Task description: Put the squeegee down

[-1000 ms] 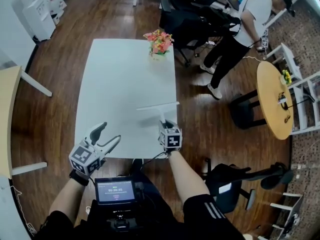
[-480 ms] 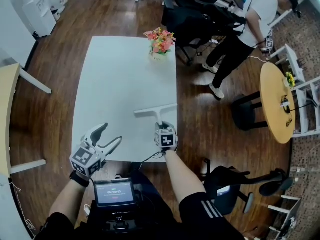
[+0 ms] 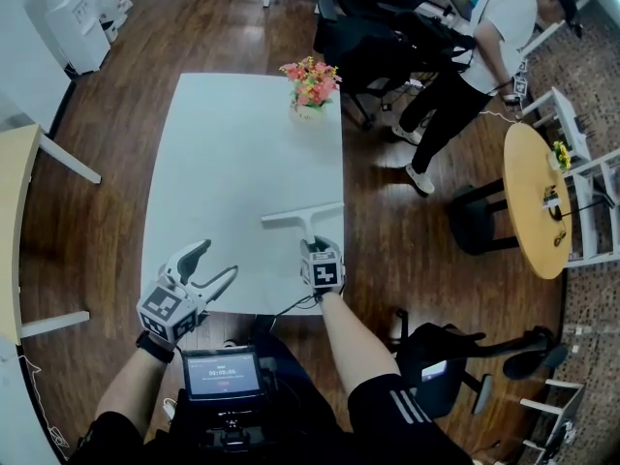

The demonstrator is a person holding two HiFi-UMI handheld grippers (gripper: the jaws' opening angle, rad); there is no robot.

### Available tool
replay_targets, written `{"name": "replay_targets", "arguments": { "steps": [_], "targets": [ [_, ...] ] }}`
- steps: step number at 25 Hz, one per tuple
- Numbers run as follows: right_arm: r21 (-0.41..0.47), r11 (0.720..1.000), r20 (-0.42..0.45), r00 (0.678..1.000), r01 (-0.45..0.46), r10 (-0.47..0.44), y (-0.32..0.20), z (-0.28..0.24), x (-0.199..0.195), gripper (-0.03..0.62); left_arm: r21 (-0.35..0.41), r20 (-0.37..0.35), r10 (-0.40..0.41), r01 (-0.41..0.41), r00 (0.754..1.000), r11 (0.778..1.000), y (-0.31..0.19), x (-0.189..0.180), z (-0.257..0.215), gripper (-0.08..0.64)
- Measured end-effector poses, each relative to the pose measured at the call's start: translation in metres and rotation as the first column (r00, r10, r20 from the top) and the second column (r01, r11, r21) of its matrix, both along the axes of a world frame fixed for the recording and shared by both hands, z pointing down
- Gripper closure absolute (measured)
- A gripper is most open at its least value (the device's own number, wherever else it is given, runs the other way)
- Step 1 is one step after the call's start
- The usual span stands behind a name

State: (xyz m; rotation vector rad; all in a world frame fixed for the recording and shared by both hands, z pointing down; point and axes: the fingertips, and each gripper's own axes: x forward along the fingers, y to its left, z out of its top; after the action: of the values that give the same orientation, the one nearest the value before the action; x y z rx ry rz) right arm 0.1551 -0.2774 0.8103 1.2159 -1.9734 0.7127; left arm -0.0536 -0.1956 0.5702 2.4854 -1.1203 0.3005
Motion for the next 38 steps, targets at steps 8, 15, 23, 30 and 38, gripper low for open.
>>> {"name": "replay_targets", "arguments": {
  "steps": [8,15,23,30,38],
  "targets": [
    [0.114,0.992,0.104,0.993,-0.059,0.048,0.0,-0.05,0.005,0.437,0.017,0.011,0.028,-0.028,1.0,0.999,0.01,0.001,-0.008,0.239],
    [0.236,0.965,0.241,0.969,-0.112,0.054,0.01,-0.121,0.008,0.44,0.046,0.013,0.035,-0.035,0.999,0.998,0.018,-0.005,-0.014,0.239],
    [0.297,0.945,0.356,0.934,-0.14,0.027,0.034,-0.184,0.003,0.46,0.048,-0.003,0.055,-0.055,0.998,0.997,0.024,0.002,-0.027,0.239],
    [0.341,0.925,0.406,0.914,-0.167,0.015,0.055,-0.225,0.012,0.495,0.06,-0.018,0.039,-0.038,0.999,0.997,0.023,0.01,-0.042,0.239],
    [0.354,0.925,0.442,0.896,-0.141,-0.033,0.067,-0.246,0.017,0.497,0.073,0.018,0.011,-0.013,1.0,0.997,0.015,0.012,-0.04,0.239]
  ]
}}
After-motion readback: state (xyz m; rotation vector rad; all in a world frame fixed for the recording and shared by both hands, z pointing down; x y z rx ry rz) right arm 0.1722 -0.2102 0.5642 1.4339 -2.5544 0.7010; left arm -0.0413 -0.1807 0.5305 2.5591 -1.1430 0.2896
